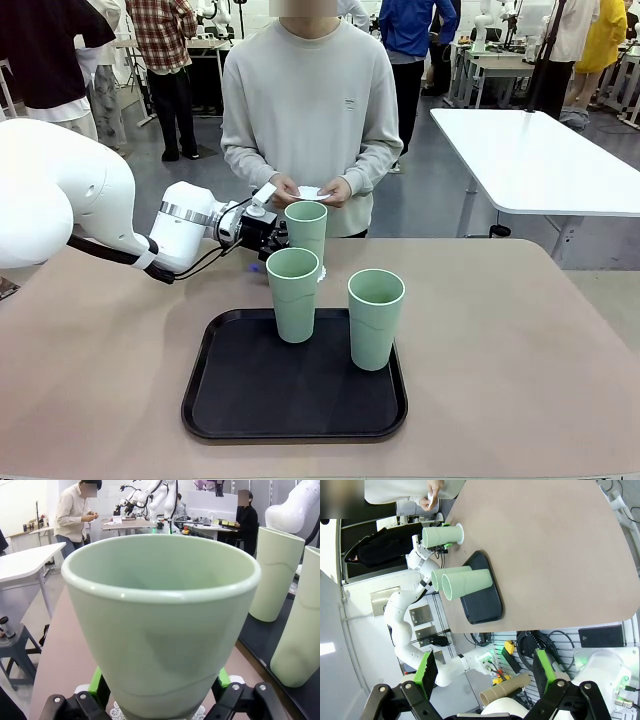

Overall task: Place coasters on the table and set cups on them.
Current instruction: Pick up one Reusable plastic cup and place it on a coaster set by the human.

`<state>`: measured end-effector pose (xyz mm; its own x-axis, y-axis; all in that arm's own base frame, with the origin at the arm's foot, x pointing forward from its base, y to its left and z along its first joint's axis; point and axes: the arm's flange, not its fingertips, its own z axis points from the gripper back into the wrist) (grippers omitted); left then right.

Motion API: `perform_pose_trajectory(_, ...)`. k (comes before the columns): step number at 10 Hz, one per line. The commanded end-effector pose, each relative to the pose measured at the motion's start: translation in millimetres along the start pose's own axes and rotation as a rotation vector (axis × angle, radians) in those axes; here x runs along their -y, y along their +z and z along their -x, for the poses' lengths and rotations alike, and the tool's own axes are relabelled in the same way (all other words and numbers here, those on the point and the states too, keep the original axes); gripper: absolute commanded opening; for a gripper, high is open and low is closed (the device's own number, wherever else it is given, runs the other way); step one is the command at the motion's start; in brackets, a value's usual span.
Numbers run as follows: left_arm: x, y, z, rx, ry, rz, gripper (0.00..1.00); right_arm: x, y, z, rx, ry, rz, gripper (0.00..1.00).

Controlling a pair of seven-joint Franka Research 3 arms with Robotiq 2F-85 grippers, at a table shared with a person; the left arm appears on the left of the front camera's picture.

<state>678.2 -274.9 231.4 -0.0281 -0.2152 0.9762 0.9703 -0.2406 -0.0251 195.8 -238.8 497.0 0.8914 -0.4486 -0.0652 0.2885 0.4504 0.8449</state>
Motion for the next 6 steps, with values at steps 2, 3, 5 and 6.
perform_pose_trajectory(2, -9.3, 5.1, -3.6, 0.008, 0.016, 0.034, 1.00, 0.2, -1.1, 0.4, -0.003, 0.011, -0.020, 1.00)
perform_pose_trajectory(3, -8.6, 5.6, -3.2, 0.006, 0.017, 0.036, 1.00, 0.2, -1.1, 0.4, -0.003, 0.011, -0.020, 1.00)
perform_pose_trajectory(5, -7.6, 7.2, -1.7, -0.019, 0.004, 0.052, 1.00, 0.2, -1.1, 0.4, -0.003, 0.011, -0.020, 1.00)
perform_pose_trajectory(6, -7.7, 8.4, -1.6, -0.021, 0.006, 0.063, 1.00, 0.2, -1.1, 0.4, -0.003, 0.011, -0.020, 1.00)
